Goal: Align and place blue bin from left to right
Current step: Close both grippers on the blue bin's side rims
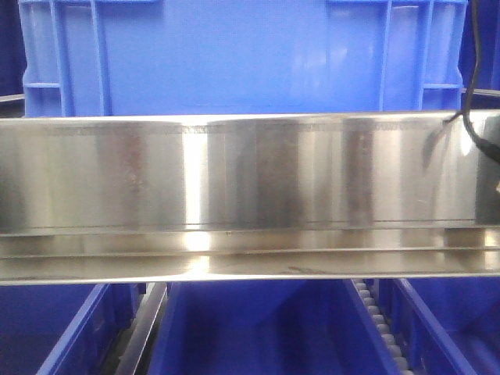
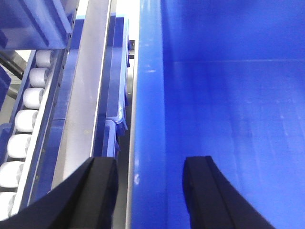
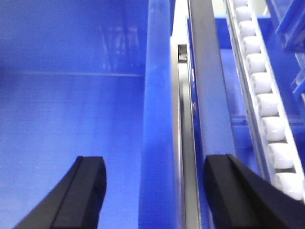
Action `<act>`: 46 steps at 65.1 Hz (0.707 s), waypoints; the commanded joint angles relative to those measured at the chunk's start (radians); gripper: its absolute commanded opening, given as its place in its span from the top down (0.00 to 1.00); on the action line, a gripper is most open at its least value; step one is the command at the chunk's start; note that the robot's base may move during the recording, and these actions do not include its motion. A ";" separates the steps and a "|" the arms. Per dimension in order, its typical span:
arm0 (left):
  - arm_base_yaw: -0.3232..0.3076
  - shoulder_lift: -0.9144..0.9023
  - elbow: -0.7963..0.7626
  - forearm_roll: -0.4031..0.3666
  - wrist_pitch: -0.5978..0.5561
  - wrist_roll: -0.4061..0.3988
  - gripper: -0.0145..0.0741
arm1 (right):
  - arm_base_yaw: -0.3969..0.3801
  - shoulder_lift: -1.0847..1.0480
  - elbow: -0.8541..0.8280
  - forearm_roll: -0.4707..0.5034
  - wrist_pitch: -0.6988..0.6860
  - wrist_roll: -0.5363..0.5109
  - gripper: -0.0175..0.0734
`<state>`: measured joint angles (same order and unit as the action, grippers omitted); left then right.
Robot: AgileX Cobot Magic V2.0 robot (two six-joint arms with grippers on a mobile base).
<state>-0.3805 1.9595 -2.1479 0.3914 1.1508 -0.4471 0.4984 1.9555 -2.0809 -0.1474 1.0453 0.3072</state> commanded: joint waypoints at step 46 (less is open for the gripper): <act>-0.003 -0.001 -0.006 0.003 0.003 -0.035 0.75 | -0.006 -0.002 -0.006 -0.012 0.013 -0.001 0.59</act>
<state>-0.3805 1.9595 -2.1479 0.3914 1.1508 -0.4653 0.4984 1.9591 -2.0809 -0.1554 1.0453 0.3072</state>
